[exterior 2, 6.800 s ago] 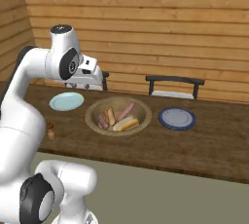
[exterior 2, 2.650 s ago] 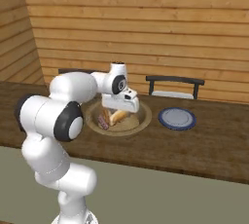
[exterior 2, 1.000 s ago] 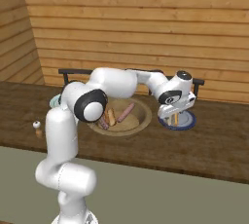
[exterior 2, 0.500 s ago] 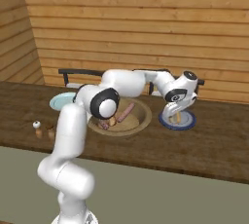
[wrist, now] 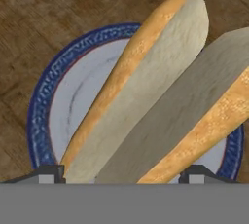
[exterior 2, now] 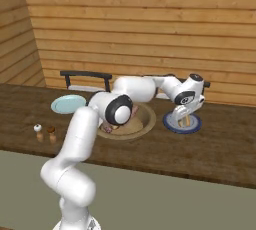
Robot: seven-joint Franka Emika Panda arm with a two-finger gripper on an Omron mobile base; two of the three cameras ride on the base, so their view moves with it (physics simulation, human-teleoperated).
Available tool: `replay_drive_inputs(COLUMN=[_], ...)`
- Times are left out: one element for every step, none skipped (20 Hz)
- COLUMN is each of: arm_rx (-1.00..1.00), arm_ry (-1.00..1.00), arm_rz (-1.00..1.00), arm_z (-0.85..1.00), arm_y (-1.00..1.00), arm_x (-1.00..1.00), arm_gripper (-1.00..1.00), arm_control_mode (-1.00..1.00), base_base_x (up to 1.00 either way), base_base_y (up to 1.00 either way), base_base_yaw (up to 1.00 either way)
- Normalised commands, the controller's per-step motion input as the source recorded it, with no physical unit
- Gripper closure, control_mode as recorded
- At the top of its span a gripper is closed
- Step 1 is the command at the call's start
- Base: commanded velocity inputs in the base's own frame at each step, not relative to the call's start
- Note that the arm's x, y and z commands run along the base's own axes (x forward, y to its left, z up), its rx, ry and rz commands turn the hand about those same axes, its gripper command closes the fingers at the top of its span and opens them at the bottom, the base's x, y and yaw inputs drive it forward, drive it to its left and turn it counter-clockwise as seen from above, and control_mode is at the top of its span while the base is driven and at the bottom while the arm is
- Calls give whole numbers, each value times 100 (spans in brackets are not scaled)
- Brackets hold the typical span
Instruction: Place one bun and one sausage from the bowl on each plate.
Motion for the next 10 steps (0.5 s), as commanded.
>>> replay_drive_inputs(arm_rx=[0,0,0,0,0,0,0,-2,-3,-1], arm_ry=[0,0,0,0,0,0,0,0,0,0], arm_rz=[0,0,0,0,0,0,0,0,0,1], arm_z=[-59,-22,0,0,0,0,0,0,2,9], arm_y=[-5,-17,0,0,0,0,0,0,0,1], arm_x=[35,26,7,5,0,0,0,0,0,-19], arm_gripper=[100,100,-100,-100,-100,-100,-100,-100,-100,-100], arm_control_mode=[-100,-100,-100,-100,-100,-100,-100,-100,-100,-100], base_base_x=[0,0,0,0,0,0,0,0,0,0], base_base_y=[0,0,0,0,0,0,0,0,0,0], base_base_yaw=[0,0,0,0,0,0,0,0,0,0])
